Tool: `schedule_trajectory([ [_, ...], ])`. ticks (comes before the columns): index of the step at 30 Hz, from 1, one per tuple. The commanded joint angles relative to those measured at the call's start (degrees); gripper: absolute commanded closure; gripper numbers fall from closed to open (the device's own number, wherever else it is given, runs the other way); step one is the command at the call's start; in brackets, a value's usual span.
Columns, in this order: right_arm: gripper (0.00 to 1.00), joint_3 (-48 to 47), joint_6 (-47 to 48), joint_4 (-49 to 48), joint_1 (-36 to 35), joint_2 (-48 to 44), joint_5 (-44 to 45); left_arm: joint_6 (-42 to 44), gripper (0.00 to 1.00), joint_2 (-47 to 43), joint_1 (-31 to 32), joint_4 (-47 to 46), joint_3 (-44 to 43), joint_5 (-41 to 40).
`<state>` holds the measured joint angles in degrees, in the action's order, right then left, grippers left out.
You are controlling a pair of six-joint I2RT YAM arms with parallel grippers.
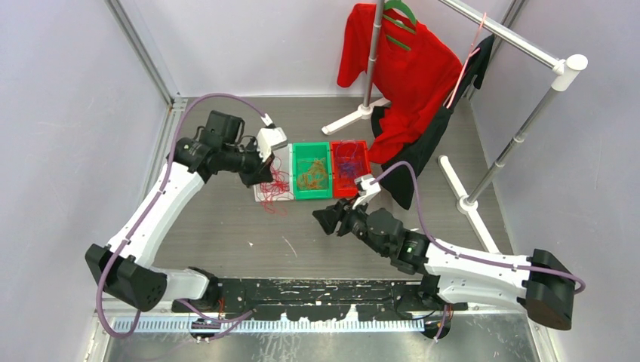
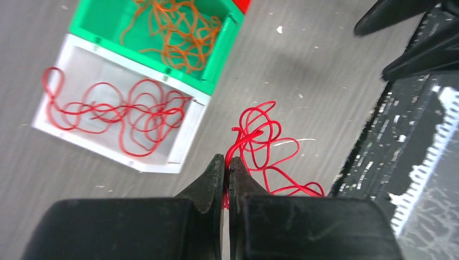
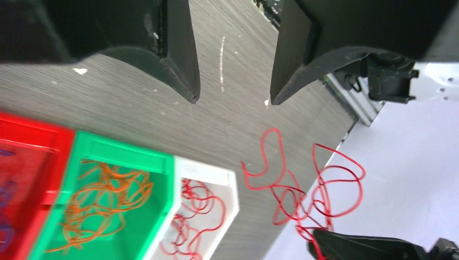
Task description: Untangle the cables
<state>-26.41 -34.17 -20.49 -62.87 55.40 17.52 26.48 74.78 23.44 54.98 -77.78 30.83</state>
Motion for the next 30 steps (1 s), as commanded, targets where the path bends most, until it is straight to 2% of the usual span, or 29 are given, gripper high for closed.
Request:
schedule_trajectory([
  [1,0.40,2.41,-1.97,1.66,0.23,-5.37,10.68,2.96,1.00,-0.76,-1.04,-2.20,-3.74,-6.43],
  [5,0.36,3.26,-1.88,3.90,0.45,-8.62,13.64,3.68,1.00,2.08,-1.92,-8.06,-3.52,-11.23],
  [18,0.36,4.11,-1.33,6.81,0.45,-12.30,17.77,4.11,1.00,16.17,-3.33,-40.66,3.92,-24.47],
  [30,0.36,5.00,-0.90,8.03,0.51,-13.10,19.59,1.60,1.00,28.35,-3.31,-46.60,6.82,-24.58],
])
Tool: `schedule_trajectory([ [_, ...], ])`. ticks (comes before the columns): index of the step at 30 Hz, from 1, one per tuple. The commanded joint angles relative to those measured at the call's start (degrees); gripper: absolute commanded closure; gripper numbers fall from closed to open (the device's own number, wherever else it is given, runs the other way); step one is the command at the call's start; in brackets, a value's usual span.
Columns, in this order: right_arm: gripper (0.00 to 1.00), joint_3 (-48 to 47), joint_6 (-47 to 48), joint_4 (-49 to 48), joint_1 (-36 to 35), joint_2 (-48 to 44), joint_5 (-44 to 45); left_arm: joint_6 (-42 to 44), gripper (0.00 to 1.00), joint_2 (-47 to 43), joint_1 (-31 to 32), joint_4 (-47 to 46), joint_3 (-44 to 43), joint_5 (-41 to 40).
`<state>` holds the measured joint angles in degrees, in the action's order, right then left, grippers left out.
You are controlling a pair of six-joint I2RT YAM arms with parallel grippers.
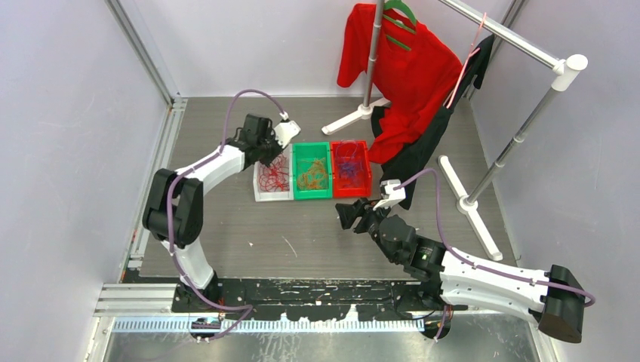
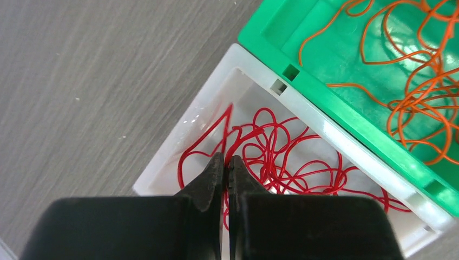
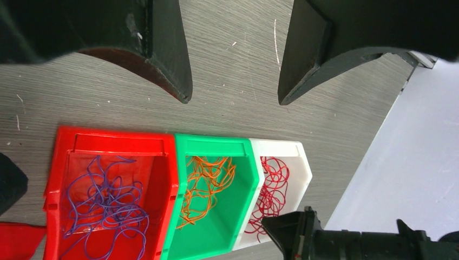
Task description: Untangle the cables
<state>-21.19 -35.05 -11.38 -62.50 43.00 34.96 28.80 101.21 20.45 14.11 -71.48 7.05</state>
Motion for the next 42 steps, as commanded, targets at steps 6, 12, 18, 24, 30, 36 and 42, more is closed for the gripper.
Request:
schedule_trajectory([
  [6,0.33,-1.57,0.56,1.12,0.23,-0.60,3.26,-2.36,0.44,0.86,-0.43,7.02,-6.59,0.78],
  [12,0.17,-4.32,0.95,5.90,0.36,0.88,6.50,-5.07,0.01,-5.40,-1.31,22.81,-14.64,6.41],
  [18,0.00,-7.74,4.57,11.16,0.36,0.94,13.51,-7.99,0.01,-13.55,-4.96,34.24,-20.79,11.42],
  [24,0.00,-7.39,11.90,12.45,0.36,-0.49,26.12,-14.34,0.01,-25.88,-15.49,31.70,-14.52,18.83],
  [30,0.00,-0.45,30.93,-4.44,2.84,2.03,39.77,-16.53,0.01,-37.77,-27.66,10.85,12.92,20.46],
  [36,0.00,5.67,22.61,-6.62,18.75,-1.86,36.79,-24.64,0.01,-37.55,-39.42,-17.12,39.65,29.32],
  [42,0.00,7.71,21.95,-13.24,37.15,2.08,30.62,-28.68,0.01,-33.88,-39.70,-37.63,50.03,28.08],
])
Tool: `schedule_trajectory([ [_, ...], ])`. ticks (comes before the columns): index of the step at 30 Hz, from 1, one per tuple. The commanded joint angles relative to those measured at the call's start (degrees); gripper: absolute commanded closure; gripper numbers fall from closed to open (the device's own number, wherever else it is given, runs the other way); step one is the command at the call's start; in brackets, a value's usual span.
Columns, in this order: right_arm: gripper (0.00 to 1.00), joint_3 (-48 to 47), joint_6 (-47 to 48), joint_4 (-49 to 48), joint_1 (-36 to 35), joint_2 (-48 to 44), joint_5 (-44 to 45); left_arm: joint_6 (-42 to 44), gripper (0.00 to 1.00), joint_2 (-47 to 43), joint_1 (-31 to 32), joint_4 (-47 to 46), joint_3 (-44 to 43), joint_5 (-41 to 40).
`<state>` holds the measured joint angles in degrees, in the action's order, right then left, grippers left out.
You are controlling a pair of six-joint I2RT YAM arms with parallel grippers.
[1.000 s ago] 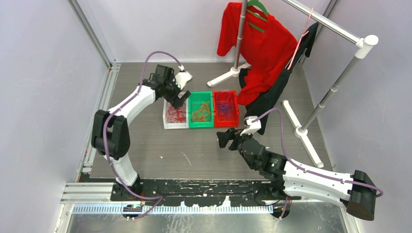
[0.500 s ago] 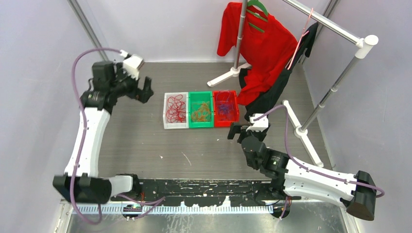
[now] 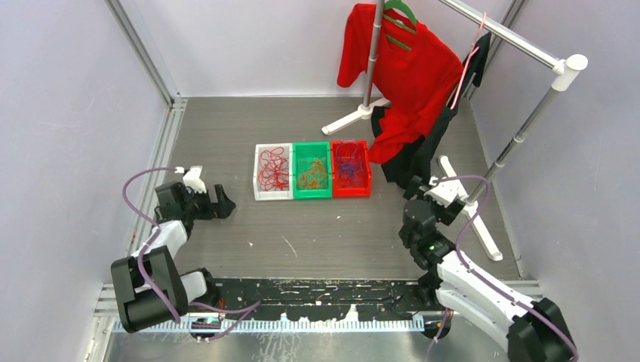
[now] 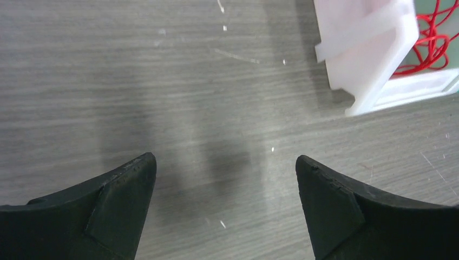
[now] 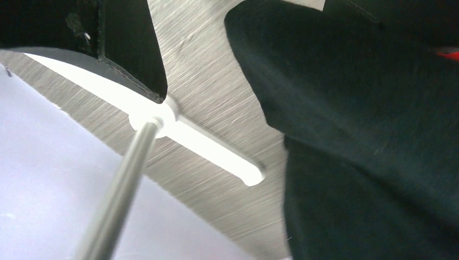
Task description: Untangle the cables
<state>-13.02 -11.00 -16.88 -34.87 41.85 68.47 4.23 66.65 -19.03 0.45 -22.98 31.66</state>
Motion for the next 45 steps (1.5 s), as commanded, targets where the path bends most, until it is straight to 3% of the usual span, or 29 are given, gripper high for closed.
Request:
schedule_trajectory([
  [1,0.00,-1.12,-4.01,-6.74,13.66,5.12,-5.99,-4.27,0.01,1.65,-0.24,-26.37,2.38,4.04],
  [3,0.00,-2.11,-8.17,-5.64,21.53,9.71,-12.33,-5.88,0.01,3.50,-0.22,-28.45,2.11,3.04],
  [6,0.00,-1.51,-9.10,-13.00,26.08,17.55,-14.55,-10.08,0.00,7.29,0.55,-35.92,2.54,1.36],
  [11,0.00,-2.79,-0.45,-28.86,26.53,31.40,-22.00,-12.53,0.00,12.68,3.88,-48.14,3.62,-4.49],
  [15,0.00,-4.61,1.68,-34.16,27.34,38.18,-26.74,-14.09,0.01,18.16,6.25,-55.52,4.02,-8.40],
  [16,0.00,-4.63,1.69,-35.50,27.40,39.48,-27.60,-13.83,0.00,19.88,7.19,-60.66,5.07,-8.77],
  [20,0.00,-4.23,3.39,-41.56,27.49,44.03,-32.23,-6.96,0.01,19.77,13.62,-61.64,7.84,-15.68],
  [22,0.00,-2.75,3.48,-44.27,27.67,44.25,-33.91,-7.41,0.01,24.47,14.81,-71.36,9.37,-17.69],
  [25,0.00,-2.50,5.67,-49.03,27.79,48.87,-37.52,-6.54,0.01,20.81,15.72,-59.56,6.47,-20.04],
  [27,0.00,-5.52,3.06,-40.51,29.25,47.30,-38.09,-7.02,0.01,22.42,16.31,-56.02,3.13,-22.53],
  [30,0.00,-6.34,1.26,-38.10,31.72,47.00,-40.59,-5.76,0.01,21.48,18.19,-50.43,1.31,-24.79],
  [45,0.00,-6.40,1.99,-38.24,31.83,47.25,-42.58,-5.72,0.01,21.85,18.21,-52.20,1.71,-24.72],
])
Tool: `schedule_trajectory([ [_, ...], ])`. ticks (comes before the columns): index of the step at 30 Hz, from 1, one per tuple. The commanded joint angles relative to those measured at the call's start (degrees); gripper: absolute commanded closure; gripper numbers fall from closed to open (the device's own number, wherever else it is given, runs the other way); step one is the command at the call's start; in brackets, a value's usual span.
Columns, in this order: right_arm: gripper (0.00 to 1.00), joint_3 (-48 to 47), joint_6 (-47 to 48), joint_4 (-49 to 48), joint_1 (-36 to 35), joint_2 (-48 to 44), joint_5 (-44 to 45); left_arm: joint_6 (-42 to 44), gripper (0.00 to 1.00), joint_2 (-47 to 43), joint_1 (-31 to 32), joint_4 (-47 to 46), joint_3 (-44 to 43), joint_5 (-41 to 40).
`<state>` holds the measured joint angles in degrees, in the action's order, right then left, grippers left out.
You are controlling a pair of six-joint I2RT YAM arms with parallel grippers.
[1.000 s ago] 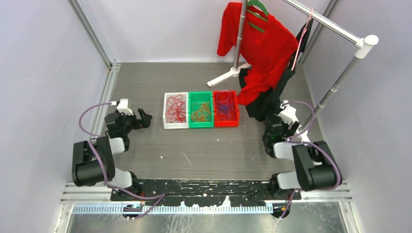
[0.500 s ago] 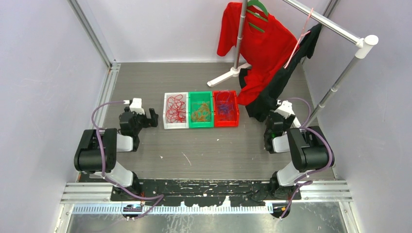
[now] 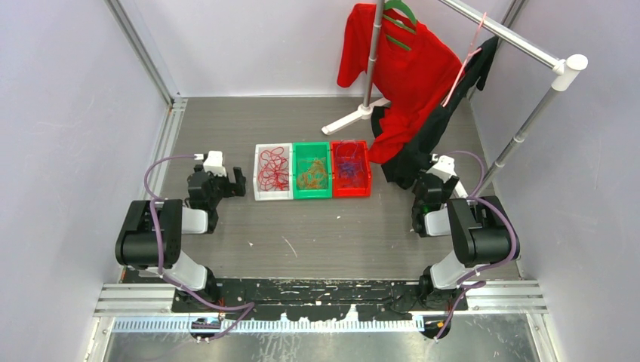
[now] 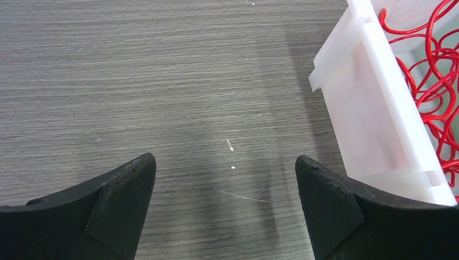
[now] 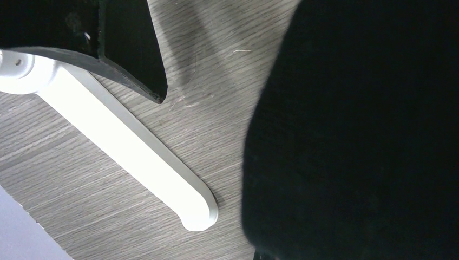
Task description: Untangle the cables
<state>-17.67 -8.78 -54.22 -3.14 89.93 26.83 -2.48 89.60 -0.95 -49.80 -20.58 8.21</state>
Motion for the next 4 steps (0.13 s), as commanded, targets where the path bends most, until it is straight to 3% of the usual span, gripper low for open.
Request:
schedule_trajectory([
  [1,0.00,-2.08,-0.53,-0.35,0.60,-0.86,-2.01,0.99,0.01,-1.14,0.10,-1.96,-0.69,-1.26],
  [4,0.00,-1.75,-0.72,-0.44,1.21,-1.40,-3.00,0.99,0.01,-1.10,0.16,-1.96,-0.69,-1.27],
])
